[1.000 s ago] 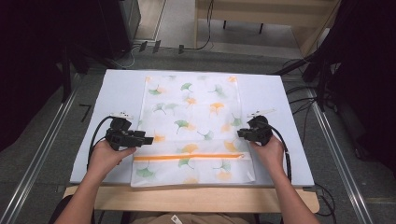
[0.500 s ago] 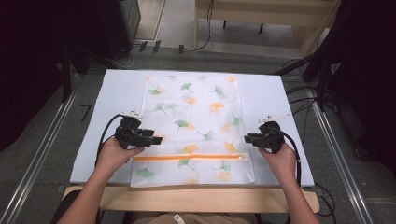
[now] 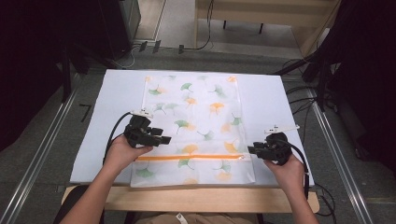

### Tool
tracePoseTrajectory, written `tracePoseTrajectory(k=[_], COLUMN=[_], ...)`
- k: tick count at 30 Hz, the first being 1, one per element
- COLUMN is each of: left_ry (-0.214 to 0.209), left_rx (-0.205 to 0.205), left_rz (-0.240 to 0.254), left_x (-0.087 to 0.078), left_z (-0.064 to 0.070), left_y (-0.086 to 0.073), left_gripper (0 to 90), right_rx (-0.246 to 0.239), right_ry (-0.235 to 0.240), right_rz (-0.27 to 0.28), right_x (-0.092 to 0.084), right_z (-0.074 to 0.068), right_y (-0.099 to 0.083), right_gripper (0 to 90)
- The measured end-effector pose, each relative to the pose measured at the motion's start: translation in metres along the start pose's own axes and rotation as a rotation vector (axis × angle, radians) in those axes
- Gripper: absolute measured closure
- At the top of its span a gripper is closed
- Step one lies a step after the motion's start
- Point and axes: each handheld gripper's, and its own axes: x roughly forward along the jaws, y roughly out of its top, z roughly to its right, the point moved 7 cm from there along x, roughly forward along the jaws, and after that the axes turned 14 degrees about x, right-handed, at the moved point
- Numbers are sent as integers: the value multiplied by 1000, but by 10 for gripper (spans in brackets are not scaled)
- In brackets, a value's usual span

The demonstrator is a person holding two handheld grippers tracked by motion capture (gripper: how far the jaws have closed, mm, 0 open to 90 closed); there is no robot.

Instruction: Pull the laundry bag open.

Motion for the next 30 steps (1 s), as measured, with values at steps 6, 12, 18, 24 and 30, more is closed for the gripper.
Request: tracePoseTrajectory(k=[6,12,18,24,30], left_ry=[-10,-16,-39,-59,-69], left_rx=[6,22,45,73,100], left_rz=[-2,-18,0,-14,-29], left_x=[4,12,19,29,36], left_z=[5,12,24,34,41], left_y=[5,11,20,25,25], left_gripper=[426,424,429,431,432], right_rx=[7,3,0,-8,-17], right_ry=[1,-5,-12,-20,-34], right_rz=[8,-5,-29,-42,-66], right_x=[-5,-3,2,4,10], right_z=[-5,-6,-5,-4,-3], right_y=[-5,-12,-19,-23,-27], right_gripper=[616,603,607,609,610])
